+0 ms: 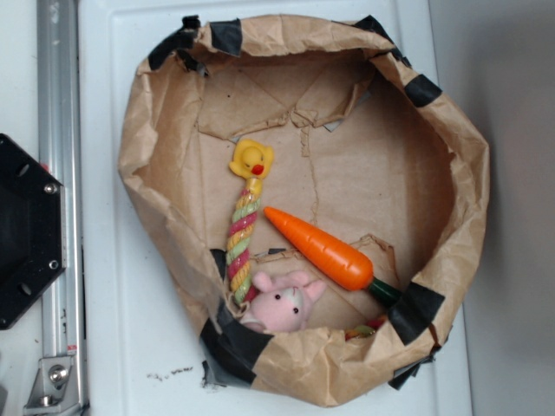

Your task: Grab the yellow duck.

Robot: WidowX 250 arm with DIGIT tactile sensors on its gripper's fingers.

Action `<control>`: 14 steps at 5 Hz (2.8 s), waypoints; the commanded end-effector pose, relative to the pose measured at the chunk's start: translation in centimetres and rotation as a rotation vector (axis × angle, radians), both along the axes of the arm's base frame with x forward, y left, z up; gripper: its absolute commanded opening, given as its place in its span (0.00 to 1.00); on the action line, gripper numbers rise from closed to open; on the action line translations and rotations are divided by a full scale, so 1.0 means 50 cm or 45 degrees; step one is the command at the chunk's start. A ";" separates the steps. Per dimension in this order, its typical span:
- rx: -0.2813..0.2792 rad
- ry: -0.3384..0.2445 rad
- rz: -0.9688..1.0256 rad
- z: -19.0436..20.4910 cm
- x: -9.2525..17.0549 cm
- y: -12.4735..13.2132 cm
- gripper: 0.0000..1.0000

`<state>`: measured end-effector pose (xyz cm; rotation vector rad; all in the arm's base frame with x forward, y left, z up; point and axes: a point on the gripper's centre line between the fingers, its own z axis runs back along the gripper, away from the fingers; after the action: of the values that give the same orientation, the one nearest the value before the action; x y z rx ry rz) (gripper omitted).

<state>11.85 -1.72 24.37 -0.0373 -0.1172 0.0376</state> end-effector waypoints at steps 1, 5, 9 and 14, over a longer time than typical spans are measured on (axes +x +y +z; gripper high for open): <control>0.000 0.000 0.000 0.000 0.000 0.000 1.00; 0.146 -0.286 1.177 -0.153 0.228 0.095 1.00; 0.146 -0.286 1.177 -0.153 0.228 0.095 1.00; -0.109 -0.175 0.909 -0.330 0.256 0.087 1.00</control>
<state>24.58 1.30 7.07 -0.0768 -0.2324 0.7337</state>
